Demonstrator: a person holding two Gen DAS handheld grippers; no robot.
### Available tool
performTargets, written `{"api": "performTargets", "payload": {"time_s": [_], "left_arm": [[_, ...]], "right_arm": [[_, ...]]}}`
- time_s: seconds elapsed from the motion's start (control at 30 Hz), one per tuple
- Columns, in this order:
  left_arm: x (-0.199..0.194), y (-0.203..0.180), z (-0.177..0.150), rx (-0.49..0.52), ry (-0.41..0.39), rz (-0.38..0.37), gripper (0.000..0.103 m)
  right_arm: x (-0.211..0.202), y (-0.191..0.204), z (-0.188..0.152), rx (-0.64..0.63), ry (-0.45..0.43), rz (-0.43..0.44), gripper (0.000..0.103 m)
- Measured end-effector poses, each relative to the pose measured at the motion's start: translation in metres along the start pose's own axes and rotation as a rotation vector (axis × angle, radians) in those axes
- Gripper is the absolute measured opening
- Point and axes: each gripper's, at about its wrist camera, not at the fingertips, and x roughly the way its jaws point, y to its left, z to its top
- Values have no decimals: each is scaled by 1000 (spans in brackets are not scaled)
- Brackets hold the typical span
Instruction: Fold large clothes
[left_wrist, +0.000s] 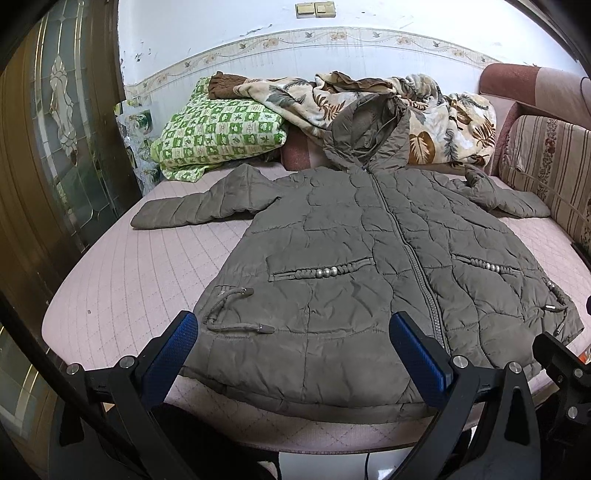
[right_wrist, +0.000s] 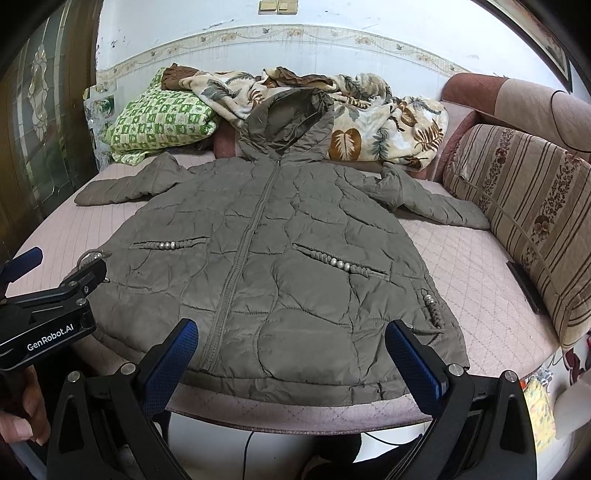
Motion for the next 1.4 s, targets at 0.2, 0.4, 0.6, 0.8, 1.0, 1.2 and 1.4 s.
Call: {"api": "performTargets", "payload": {"time_s": [0.2, 0.4, 0.6, 0.8, 1.0, 1.2, 1.4], "left_arm": [[1, -2, 0, 0, 2, -1, 103], [3, -2, 0, 0, 4, 2, 103], [2, -2, -2, 1, 2, 1, 103], [6, -3, -5, 3, 7, 0, 103], [14, 11, 4, -21, -6, 12, 103], [41, 70, 46, -141, 14, 58, 103], [70, 116, 93, -255, 3, 137, 103]], "right_arm": [[0, 1, 0, -3, 3, 1, 102], [-1, 1, 0, -3, 4, 1, 102], [-1, 0, -1, -1, 7, 5, 102], [1, -2, -2, 3, 15, 8, 102], [4, -20, 4, 41, 14, 29, 102], [3, -75, 29, 139, -16, 50, 102], [19, -173, 69, 337, 16, 110, 102]]}}
